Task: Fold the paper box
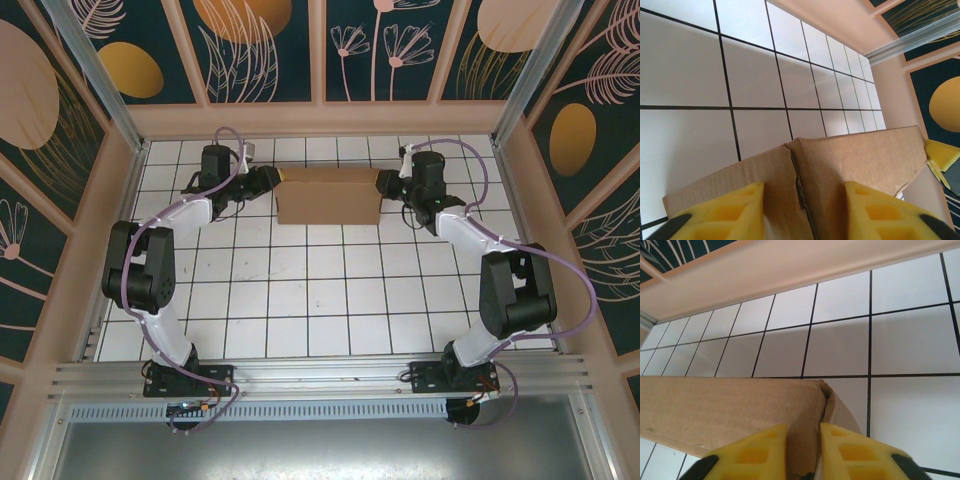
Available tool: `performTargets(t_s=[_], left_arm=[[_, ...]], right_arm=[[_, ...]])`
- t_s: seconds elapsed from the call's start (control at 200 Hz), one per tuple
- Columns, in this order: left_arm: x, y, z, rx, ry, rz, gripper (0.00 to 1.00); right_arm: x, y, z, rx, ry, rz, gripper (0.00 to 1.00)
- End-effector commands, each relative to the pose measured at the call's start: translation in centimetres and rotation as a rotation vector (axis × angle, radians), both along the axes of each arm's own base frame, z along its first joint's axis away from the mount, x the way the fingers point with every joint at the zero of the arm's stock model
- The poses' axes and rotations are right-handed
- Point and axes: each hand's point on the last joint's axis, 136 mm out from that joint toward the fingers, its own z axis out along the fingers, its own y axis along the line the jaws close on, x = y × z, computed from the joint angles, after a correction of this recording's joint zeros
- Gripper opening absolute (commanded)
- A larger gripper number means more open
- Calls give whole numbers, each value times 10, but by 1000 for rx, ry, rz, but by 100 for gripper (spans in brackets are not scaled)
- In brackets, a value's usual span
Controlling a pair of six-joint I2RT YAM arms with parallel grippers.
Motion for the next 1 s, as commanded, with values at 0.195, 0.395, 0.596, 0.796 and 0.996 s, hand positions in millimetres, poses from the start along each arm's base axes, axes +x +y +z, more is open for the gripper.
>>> performTargets(t_s=[0.195,0.395,0.596,0.796,0.996], left_arm=[[-41,5,-88,77,267,-28,17],[-43,4,-94,73,280,-39,7],[-49,7,-100,106,298,-47,12],[-42,11,-97,144,284,-33,21],[-40,10,-95,159,275,-48,21]], right_arm=[[-45,4,-78,49,309,65,0],[-51,22,-68,26,278,167,0],[-41,19,-47,-21,218,157,0],[-23,11,13,-63,3,148,51],[-15,7,63,-193,-243,195,66]])
